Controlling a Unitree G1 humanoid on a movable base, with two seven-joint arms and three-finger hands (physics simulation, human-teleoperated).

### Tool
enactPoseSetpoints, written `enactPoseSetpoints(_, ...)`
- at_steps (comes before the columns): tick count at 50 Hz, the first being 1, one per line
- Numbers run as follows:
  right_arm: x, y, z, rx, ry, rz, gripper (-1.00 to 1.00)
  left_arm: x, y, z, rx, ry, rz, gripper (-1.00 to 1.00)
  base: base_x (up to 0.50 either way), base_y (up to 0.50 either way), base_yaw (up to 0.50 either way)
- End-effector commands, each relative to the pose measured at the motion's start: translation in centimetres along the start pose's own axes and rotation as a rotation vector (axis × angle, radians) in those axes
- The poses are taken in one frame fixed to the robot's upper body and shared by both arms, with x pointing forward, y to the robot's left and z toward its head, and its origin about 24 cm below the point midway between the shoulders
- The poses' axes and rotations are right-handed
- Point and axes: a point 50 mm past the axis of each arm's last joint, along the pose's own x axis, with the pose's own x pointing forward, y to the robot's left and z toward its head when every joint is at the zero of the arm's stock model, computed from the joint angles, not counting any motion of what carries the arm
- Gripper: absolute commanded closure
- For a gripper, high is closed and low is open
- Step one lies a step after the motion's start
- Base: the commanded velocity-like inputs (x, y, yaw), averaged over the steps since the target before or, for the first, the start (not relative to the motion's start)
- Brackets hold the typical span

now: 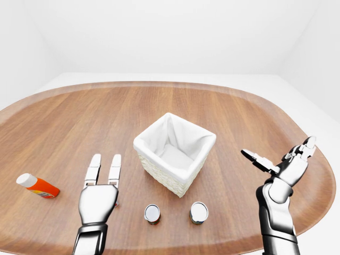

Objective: Pick up the alphabet soup and the cream cheese box, and put them in the basket.

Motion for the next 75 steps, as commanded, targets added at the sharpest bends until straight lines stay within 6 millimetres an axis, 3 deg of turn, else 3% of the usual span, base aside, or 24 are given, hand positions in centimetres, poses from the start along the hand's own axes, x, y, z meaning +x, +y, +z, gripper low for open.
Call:
enactPoseSetpoints(1,-0.1,0.0,0.1,0.006,-0.002,0.0,-1.0,-0.1,-2.2,0.6,0.016,-0.055,-0.066,-1.0,0.0,0.0,0.0)
enactPoseSetpoints(7,0.0,0.0,0.0,-0.003,0.0,0.002,-1.0,0.0,-3.7,0.8,0.014,-0.065,-0.104,-1.0,0.0,0.0,0.0)
enactPoseSetpoints(30,-0.1,0.0,0.1,-0.001,-0.005,0.002,-1.0,0.0,-6.0,-0.1,0.014,-0.039,-0.168,-1.0,0.0,0.0,0.0)
enactPoseSetpoints(47,-0.1,0.1,-0.1,-0.011,-0.001,0.006,-1.0,0.8,-9.7,-0.8,0.006,0.0,-0.216,-1.0,0.0,0.0,0.0)
enactPoseSetpoints(64,-0.1,0.2,-0.2,-0.02,0.001,0.009,-1.0,0.7,-11.1,-1.0,0.012,0.009,-0.273,-1.0,0.0,0.0,0.0)
enactPoseSetpoints(75,-0.1,0.2,-0.1,-0.021,-0.005,0.009,-1.0,0.7,-13.1,-1.3,0.013,0.018,-0.387,-1.0,0.0,0.0,0.0)
